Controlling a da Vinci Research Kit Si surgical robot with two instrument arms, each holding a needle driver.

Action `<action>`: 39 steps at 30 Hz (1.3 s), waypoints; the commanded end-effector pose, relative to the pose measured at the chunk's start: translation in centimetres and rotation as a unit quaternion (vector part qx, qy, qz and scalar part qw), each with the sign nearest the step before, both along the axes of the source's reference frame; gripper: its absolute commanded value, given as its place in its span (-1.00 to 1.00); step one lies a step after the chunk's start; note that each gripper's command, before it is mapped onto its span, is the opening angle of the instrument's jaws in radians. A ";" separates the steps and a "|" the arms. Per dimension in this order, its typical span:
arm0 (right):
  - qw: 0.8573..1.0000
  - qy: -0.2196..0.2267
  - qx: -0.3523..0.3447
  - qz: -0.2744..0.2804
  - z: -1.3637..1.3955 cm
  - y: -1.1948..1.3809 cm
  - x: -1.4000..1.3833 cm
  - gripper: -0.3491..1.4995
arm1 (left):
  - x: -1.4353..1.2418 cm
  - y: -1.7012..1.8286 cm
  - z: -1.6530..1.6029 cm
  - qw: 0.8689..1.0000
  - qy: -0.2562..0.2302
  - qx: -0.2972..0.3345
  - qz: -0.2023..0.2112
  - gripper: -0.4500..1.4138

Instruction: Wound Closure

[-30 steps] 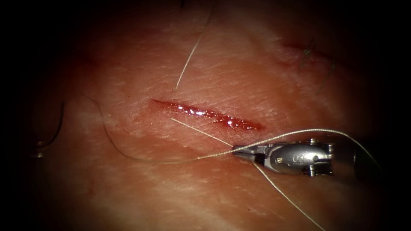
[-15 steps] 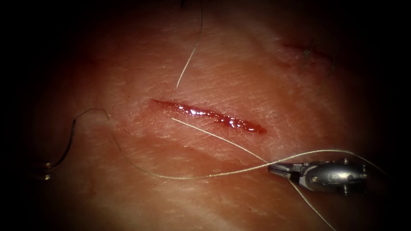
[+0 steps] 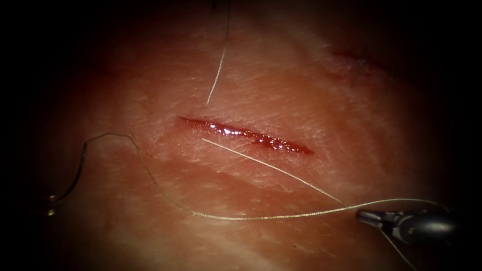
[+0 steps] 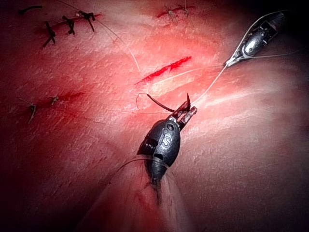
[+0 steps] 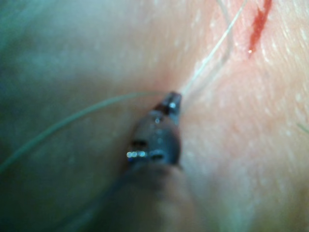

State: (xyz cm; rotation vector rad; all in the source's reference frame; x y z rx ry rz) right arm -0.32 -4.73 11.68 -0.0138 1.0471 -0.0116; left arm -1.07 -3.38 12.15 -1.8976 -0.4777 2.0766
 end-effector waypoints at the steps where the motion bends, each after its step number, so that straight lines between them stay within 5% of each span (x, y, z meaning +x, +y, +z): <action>1: 1.000 0.000 0.002 -0.002 0.04 -0.09 -0.02 -1.00 | -0.06 -0.06 0.06 1.000 -0.002 0.002 0.002 -1.00; 15: 0.999 -0.028 0.016 -0.027 -0.01 -0.14 -0.22 -1.00 | 0.08 -0.11 -0.08 1.000 -0.011 0.004 0.013 -1.00; 18: 0.999 -0.030 0.022 -0.022 -0.02 -0.07 -0.32 0.25 | 0.10 -0.14 -0.14 1.000 -0.018 0.005 0.022 -1.00; 21: 0.998 -0.052 0.019 -0.004 -0.04 0.14 -0.52 0.67 | 0.11 -0.18 -0.20 0.999 -0.030 0.005 0.034 -1.00; 25: 0.996 -0.085 0.025 -0.007 -0.09 0.51 -0.86 0.82 | 0.11 -0.22 -0.25 0.998 -0.041 0.005 0.046 -1.00; 31: 0.995 -0.069 0.064 0.020 -0.29 1.19 -1.25 0.74 | 0.07 -0.24 -0.27 0.997 -0.049 0.005 0.056 -1.00; 36: 0.981 -0.067 0.127 0.133 -0.50 1.75 -0.94 0.74 | -0.07 -0.25 -0.26 0.997 -0.054 0.004 0.062 -1.00; 39: 0.976 -0.043 0.147 0.156 -0.66 2.02 -0.58 0.74 | -0.12 -0.28 -0.25 0.996 -0.057 0.003 0.068 -1.00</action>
